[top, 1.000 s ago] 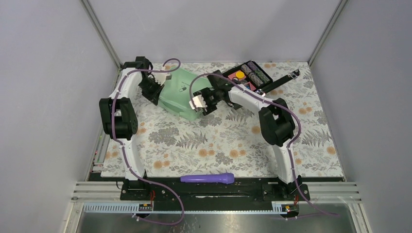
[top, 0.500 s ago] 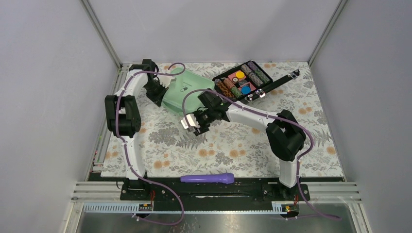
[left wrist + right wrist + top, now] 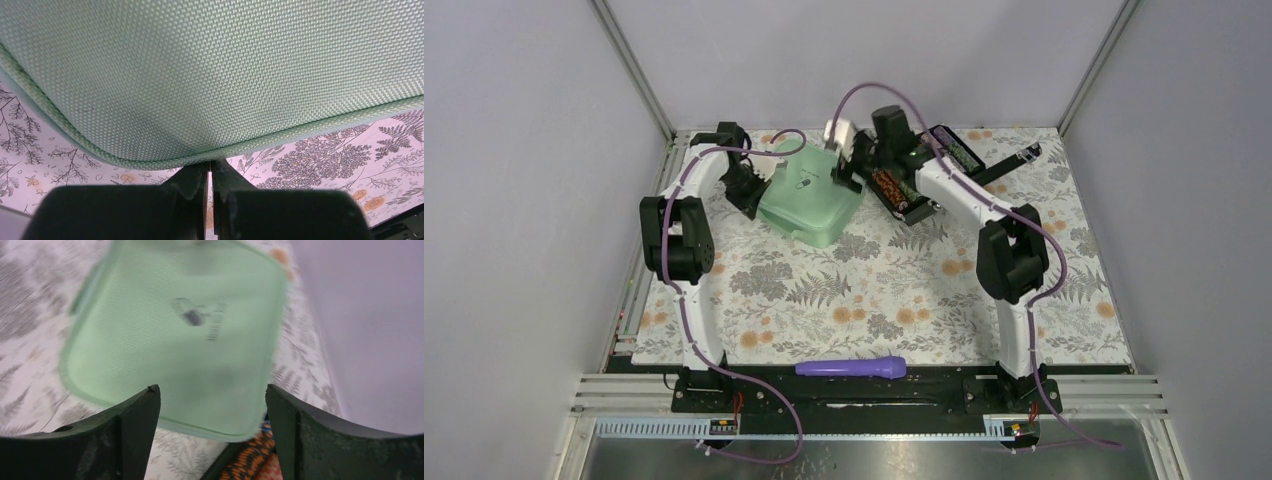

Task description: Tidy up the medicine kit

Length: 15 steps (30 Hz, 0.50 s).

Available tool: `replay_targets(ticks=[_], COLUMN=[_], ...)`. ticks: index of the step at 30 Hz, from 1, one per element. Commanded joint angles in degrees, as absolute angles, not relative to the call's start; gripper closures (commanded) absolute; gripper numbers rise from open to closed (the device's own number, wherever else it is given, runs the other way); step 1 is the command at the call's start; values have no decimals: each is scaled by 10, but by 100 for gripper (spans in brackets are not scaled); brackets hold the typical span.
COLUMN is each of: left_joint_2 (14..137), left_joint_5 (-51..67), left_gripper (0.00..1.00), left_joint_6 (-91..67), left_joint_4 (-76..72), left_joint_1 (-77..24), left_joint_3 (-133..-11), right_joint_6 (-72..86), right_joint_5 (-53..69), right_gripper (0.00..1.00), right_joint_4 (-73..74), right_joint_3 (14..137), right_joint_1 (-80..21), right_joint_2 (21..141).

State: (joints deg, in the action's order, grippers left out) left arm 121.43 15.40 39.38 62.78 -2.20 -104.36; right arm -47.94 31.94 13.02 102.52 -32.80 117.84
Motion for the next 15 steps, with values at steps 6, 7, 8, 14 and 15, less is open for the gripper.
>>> replay_targets(ticks=[6,7,8,14,15], left_joint_2=[1144,1138,1135,1131,1133], left_joint_5=[206,205,203,193,192], left_gripper=[100,100,100,100,100], left_joint_6=[398,401,405,412,413], left_joint_4=[606,601,599,598,598], left_joint_1=[-33,-33,-33,-33,-33], left_joint_3=[-993,-989,-986,-984,-984], right_joint_6=[-39,-8,24,82,84], right_joint_5=[224,222,227,265,267], right_gripper=[12,12,12,13,14], right_joint_4=[122,138,145,158,160], right_joint_3=[1135,1150,1157,1168,1163], right_joint_1=[-288,-287,-285,-283,-283], right_joint_2=[1278,1291,1302,1331,1329])
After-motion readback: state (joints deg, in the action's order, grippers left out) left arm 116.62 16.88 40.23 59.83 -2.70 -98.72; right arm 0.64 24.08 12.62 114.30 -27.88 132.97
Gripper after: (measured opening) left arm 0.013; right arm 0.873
